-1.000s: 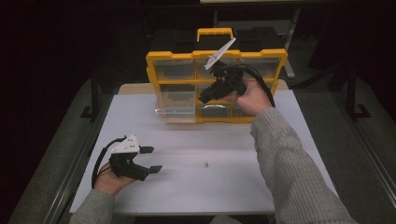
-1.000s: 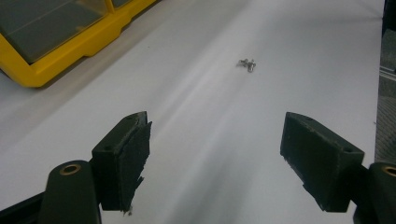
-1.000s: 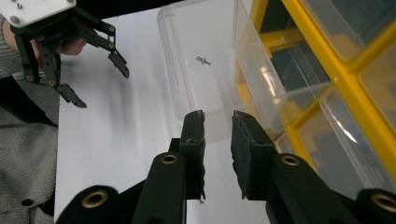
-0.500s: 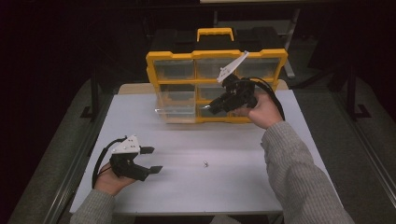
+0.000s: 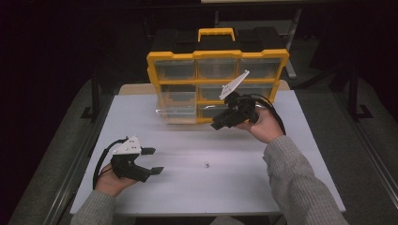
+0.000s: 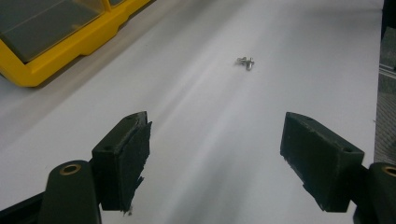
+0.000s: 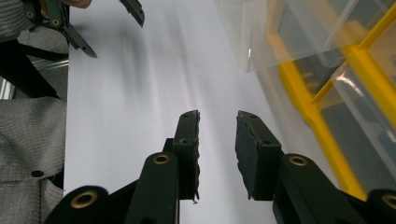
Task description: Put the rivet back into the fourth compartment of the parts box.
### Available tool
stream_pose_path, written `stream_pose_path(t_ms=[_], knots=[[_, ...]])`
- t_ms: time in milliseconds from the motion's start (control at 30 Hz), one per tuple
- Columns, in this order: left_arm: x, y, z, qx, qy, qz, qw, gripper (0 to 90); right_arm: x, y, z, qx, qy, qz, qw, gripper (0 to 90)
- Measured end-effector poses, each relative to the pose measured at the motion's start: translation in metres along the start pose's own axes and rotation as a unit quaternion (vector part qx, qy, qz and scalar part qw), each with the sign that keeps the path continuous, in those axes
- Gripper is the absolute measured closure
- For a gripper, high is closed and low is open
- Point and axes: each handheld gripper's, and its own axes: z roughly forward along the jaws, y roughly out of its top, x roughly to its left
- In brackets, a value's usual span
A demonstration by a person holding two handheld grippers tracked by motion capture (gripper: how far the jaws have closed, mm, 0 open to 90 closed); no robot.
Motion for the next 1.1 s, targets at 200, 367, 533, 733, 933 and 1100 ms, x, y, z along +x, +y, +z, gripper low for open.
stream_pose_path(t_ms=[200, 367, 533, 733, 933, 1100], knots=[[0.000, 0.000, -0.001, 0.000, 0.001, 0.003, 1.0000, 23.6, 0.002, -0.009, 0.010, 0.006, 0.005, 0.004, 1.0000, 67.8], [0.000, 0.000, 0.000, -0.001, 0.000, 0.002, 1.0000, 23.6, 0.004, -0.016, 0.016, 0.005, 0.007, 0.010, 0.9999, 67.5], [0.000, 0.000, 0.000, -0.001, 0.000, 0.003, 1.0000, 23.6, 0.007, -0.022, 0.023, 0.010, 0.012, 0.014, 0.9998, 67.1], [-0.001, 0.000, 0.001, 0.000, -0.001, -0.001, 1.0000, 23.6, 0.014, -0.030, 0.036, 0.017, 0.016, 0.013, 0.9996, 67.0], [-0.001, 0.000, 0.001, 0.000, 0.000, -0.001, 1.0000, 23.6, 0.019, -0.037, 0.053, 0.027, 0.026, 0.009, 0.9993, 67.0], [-0.001, 0.000, 0.002, -0.002, -0.001, -0.001, 1.0000, 23.6, 0.023, -0.042, 0.068, 0.042, 0.033, 0.014, 0.9985, 67.6]])
